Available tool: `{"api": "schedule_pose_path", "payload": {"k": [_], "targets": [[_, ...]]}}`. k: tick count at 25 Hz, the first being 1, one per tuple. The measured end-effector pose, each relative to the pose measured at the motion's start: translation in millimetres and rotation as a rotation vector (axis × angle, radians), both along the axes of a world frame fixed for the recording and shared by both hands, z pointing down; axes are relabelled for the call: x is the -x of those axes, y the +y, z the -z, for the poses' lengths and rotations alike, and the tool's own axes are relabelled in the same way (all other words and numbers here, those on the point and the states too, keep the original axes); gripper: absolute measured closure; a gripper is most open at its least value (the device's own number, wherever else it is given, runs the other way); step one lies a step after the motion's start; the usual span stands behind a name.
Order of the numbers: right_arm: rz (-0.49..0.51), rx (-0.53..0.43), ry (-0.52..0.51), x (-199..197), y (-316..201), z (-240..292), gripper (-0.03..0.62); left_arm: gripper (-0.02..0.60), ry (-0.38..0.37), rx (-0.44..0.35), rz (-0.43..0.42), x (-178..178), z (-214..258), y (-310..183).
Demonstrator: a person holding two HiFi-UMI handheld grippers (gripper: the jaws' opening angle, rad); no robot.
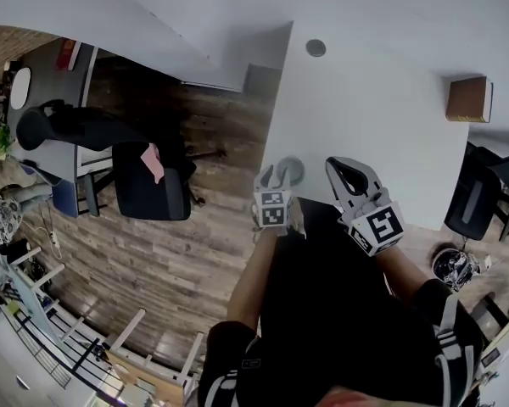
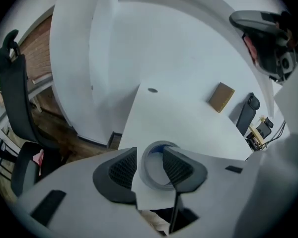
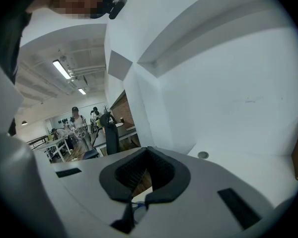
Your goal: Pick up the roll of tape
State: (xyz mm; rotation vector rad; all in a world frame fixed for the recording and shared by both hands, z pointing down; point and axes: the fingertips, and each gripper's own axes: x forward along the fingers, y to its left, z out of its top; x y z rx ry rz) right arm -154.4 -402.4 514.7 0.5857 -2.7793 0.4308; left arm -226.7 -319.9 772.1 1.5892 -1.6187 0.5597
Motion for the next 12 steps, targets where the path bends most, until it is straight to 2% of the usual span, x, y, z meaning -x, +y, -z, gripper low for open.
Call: {"api": "schedule_pose_path", "payload": {"k": [4,6,8,12], "targets": [[-0.01,0.021,0.017,-1.2,-10.7,-10.0,0.58,0.409,0.044,0.11,-0.021,-4.5,-40.1,0.7],[-0.009,0.024,0.024,0.5,-12.6,-13.2,0.58,0.45,0.049,0.15,-0.032,-4.0,-47.2,-0.1],[-0.002,0.02,0.035,0.4,-13.3,-15.1,0.58,0.497,0.045,0.166,-0.027,-0.5,-51.5,0.2],[-0.012,0.01,0.049,-7.9,-11.3,-15.7,0.58,0.497,0.038,0.158,-0.039,0.2,-50.8,0.8]]}}
